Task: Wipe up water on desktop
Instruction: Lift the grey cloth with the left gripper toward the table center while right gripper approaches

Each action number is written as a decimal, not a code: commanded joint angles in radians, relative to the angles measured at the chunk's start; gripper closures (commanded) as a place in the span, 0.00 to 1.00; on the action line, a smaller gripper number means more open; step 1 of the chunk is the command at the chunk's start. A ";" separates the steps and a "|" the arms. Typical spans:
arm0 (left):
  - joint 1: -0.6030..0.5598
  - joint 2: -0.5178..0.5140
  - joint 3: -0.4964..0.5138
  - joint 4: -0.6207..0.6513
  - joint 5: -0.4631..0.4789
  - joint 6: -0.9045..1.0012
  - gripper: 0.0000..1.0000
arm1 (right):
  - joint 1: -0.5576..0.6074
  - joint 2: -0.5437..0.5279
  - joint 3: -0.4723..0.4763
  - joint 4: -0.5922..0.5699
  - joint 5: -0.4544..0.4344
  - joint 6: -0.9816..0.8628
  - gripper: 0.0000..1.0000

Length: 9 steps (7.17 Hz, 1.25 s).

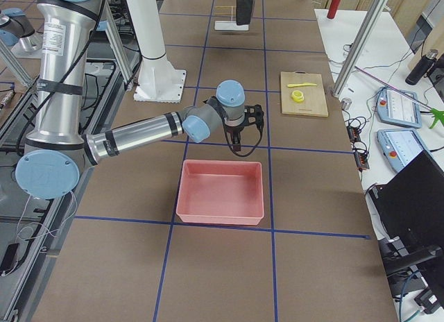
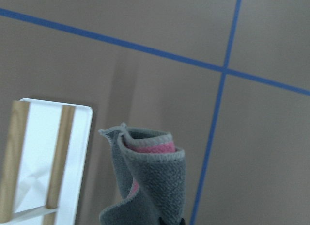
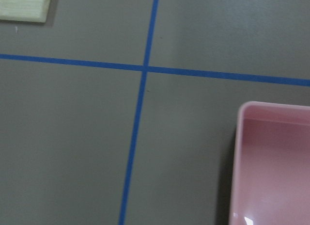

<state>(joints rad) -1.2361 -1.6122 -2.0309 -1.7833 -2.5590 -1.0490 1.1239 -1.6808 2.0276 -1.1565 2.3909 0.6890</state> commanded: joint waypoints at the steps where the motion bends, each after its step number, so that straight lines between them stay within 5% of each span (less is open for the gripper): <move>1: 0.125 -0.263 0.042 0.009 0.011 -0.344 1.00 | -0.181 0.160 0.003 0.052 -0.120 0.130 0.00; 4: 0.341 -0.559 0.197 0.002 0.133 -0.825 1.00 | -0.390 0.327 0.040 0.052 -0.350 0.257 0.00; 6: 0.424 -0.601 0.218 -0.058 0.152 -1.050 1.00 | -0.470 0.398 0.056 0.052 -0.439 0.241 0.00; 9: 0.501 -0.658 0.258 -0.172 0.246 -1.221 1.00 | -0.714 0.401 0.112 0.052 -0.853 0.136 0.00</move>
<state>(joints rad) -0.7644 -2.2510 -1.7854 -1.9228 -2.3473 -2.2146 0.5075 -1.2805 2.1230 -1.1045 1.6999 0.8556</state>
